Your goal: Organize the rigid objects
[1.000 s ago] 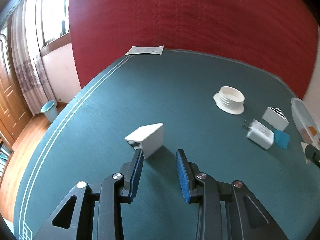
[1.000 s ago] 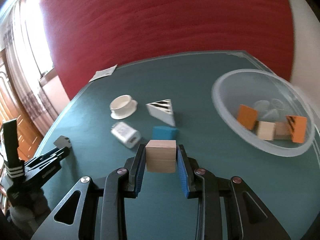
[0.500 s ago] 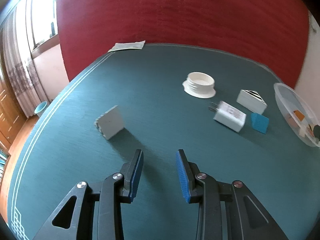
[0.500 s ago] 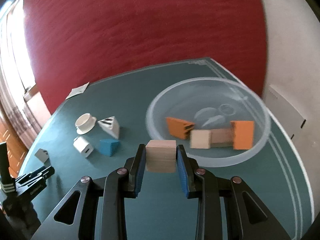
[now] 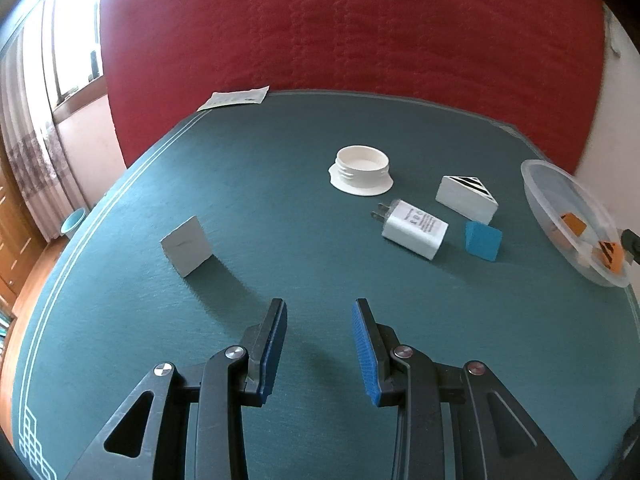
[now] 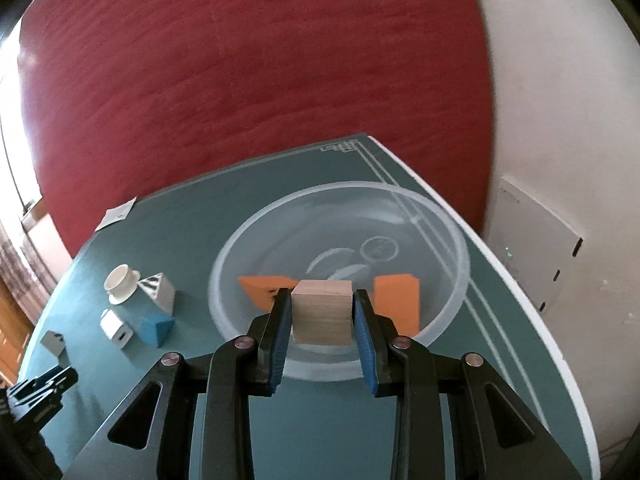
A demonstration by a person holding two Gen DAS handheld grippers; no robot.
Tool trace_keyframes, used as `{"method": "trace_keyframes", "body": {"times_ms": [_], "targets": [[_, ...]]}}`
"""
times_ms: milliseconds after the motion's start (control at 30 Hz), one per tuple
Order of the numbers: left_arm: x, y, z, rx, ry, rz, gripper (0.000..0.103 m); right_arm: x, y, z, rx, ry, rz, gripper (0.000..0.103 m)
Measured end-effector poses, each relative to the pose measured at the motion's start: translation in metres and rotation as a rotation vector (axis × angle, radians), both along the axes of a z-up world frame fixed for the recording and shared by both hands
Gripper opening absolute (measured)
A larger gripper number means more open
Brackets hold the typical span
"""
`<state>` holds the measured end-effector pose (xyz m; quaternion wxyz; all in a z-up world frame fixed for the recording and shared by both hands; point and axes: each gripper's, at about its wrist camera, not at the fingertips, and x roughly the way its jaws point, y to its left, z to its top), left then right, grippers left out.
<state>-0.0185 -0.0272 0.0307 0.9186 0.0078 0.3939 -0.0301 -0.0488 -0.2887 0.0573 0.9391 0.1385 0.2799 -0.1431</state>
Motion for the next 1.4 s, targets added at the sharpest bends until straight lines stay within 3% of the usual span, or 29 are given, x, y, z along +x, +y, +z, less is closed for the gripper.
{"method": "trace_keyframes", "body": {"times_ms": [300,367,433,500,800,933,1400], "targets": [[0.003,-0.013,0.002,-0.003,0.009,-0.016,0.036,0.009,-0.016,-0.009,0.009,0.016,-0.007,0.032],[0.003,-0.017,0.004,-0.003,0.006,-0.022,0.036,0.010,-0.018,-0.011,0.005,0.021,-0.006,0.037],[0.003,-0.020,0.005,-0.004,0.005,-0.027,0.036,0.009,-0.020,-0.013,0.000,0.016,-0.019,0.052],[0.003,-0.024,0.007,-0.004,0.003,-0.036,0.036,0.007,-0.020,-0.013,-0.015,0.003,-0.042,0.057],[0.005,-0.049,0.018,-0.016,-0.015,-0.108,0.036,-0.010,-0.023,-0.004,-0.078,-0.059,-0.139,0.059],[0.007,-0.066,0.028,-0.032,-0.025,-0.159,0.036,-0.019,-0.030,0.001,-0.069,-0.077,-0.179,0.067],[0.028,-0.146,0.053,-0.061,-0.054,-0.337,0.036,-0.034,-0.051,-0.009,-0.018,-0.056,-0.204,0.068]]}}
